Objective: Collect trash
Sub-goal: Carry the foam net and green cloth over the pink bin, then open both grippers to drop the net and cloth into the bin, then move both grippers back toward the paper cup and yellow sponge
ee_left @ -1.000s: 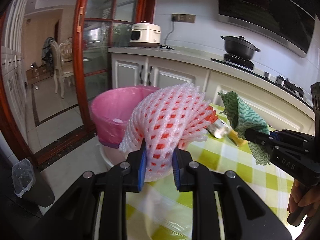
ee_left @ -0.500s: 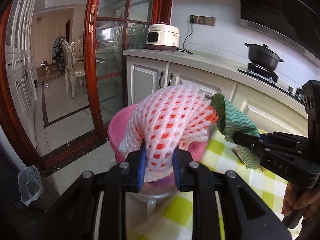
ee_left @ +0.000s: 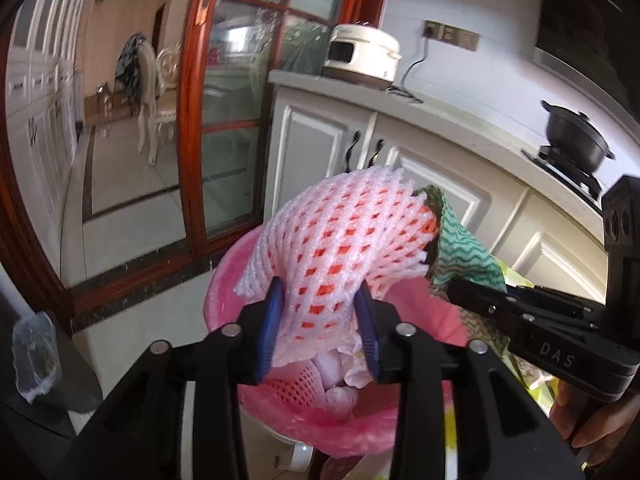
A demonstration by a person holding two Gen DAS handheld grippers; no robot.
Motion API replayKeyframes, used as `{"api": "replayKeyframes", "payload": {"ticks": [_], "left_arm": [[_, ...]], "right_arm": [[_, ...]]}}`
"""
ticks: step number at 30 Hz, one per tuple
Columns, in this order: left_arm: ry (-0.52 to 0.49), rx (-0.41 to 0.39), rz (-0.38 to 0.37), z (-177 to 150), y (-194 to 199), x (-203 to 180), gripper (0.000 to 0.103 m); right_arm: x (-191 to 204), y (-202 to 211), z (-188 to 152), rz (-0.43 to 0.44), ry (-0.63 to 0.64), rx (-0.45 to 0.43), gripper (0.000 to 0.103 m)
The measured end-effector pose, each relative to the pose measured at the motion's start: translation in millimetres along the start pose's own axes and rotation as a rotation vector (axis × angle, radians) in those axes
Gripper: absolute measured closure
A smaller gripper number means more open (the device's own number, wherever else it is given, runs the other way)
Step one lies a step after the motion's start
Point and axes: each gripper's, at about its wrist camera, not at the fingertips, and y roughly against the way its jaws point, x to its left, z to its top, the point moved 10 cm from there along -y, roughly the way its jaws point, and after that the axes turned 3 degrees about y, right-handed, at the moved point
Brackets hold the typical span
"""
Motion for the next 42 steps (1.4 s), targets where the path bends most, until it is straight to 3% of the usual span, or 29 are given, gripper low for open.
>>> {"api": "replayKeyframes", "payload": {"ticks": [2,3,7,18,30,38,42], "left_arm": [[0.008,0.013,0.009,-5.3,-6.4,5.9,0.062],[0.010,0.017,0.015,-8.0,-9.1,9.4,0.060],[0.006,0.016,0.036,-15.4,-6.8,17.7,0.055],[-0.061,-0.060,0.074,-36.0,46.4,-14.6,0.008],[-0.125,-0.012,0.001,-98.6,81.2,-83.1,0.005],[-0.205,0.050,-0.073,-157.6,93.0,-123.7,0.005],[-0.238,0.052,-0.099,-170.3,95.5,-139.3,0.005]], "right_arm": [[-3.6,-5.9,-4.7,-0.001,-0.007,0.004,0.049],[-3.8,-6.7,-6.4,0.001,-0.007,0.003,0.047],[-9.9,-5.7,-15.4,-0.005,-0.010,0.006,0.047],[-29.3,55.0,-52.8,-0.061,-0.042,-0.030,0.043],[-73.1,133.3,-120.2,-0.154,-0.162,-0.064,0.042],[-115.1,173.5,-181.5,-0.258,-0.271,-0.064,0.041],[-132.8,186.8,-200.3,-0.316,-0.284,-0.051,0.041]]}}
